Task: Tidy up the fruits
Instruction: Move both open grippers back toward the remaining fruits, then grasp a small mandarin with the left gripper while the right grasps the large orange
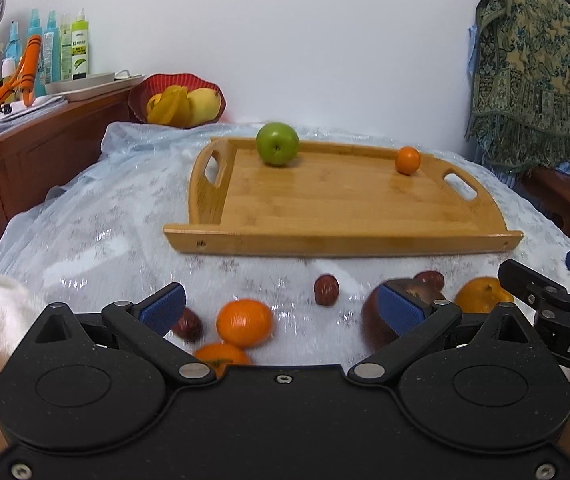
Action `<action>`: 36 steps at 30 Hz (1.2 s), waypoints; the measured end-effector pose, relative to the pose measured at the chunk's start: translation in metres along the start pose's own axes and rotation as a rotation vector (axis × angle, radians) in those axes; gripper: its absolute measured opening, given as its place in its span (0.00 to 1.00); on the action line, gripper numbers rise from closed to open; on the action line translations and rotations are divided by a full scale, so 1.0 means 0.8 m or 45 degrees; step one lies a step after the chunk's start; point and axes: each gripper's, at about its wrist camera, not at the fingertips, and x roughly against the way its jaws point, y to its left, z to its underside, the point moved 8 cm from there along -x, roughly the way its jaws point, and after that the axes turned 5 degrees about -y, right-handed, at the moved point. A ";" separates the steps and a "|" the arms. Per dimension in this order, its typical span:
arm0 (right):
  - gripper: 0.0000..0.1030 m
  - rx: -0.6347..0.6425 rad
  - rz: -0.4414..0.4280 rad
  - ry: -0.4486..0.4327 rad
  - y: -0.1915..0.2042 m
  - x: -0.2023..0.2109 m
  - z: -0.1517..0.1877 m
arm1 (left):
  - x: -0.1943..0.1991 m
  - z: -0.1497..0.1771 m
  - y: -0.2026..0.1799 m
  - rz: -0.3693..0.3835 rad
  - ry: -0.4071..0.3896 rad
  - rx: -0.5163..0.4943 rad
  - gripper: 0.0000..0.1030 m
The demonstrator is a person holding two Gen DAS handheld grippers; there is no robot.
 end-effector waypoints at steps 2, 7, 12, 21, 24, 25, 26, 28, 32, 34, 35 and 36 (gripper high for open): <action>0.89 -0.004 -0.010 0.020 0.000 0.001 0.005 | 0.003 0.005 0.000 -0.005 0.012 -0.003 0.97; 0.77 0.014 -0.028 0.079 0.003 0.000 0.017 | 0.005 0.013 0.001 -0.015 0.048 -0.015 0.72; 0.71 0.027 -0.048 0.122 0.009 -0.003 0.024 | 0.004 0.020 0.003 -0.007 0.084 0.000 0.55; 0.70 0.037 -0.071 0.179 0.020 -0.013 0.033 | 0.001 0.024 0.003 -0.019 0.080 -0.044 0.52; 0.70 0.036 -0.078 0.190 0.022 -0.016 0.034 | -0.001 0.024 0.004 -0.023 0.080 -0.049 0.52; 0.70 0.037 -0.079 0.194 0.023 -0.017 0.034 | -0.002 0.024 0.004 -0.024 0.080 -0.049 0.52; 0.70 0.038 -0.080 0.199 0.024 -0.019 0.035 | -0.002 0.024 0.005 -0.026 0.079 -0.049 0.52; 0.70 0.035 -0.082 0.209 0.025 -0.022 0.036 | -0.004 0.025 0.006 -0.030 0.077 -0.051 0.52; 0.70 0.027 -0.086 0.227 0.028 -0.028 0.039 | -0.008 0.027 0.009 -0.035 0.073 -0.059 0.52; 0.70 0.027 -0.088 0.232 0.030 -0.030 0.040 | -0.010 0.028 0.010 -0.039 0.075 -0.063 0.53; 0.70 0.028 -0.088 0.234 0.031 -0.031 0.041 | -0.012 0.029 0.011 -0.043 0.076 -0.062 0.53; 0.70 0.029 -0.090 0.237 0.031 -0.032 0.041 | -0.014 0.029 0.012 -0.045 0.081 -0.059 0.53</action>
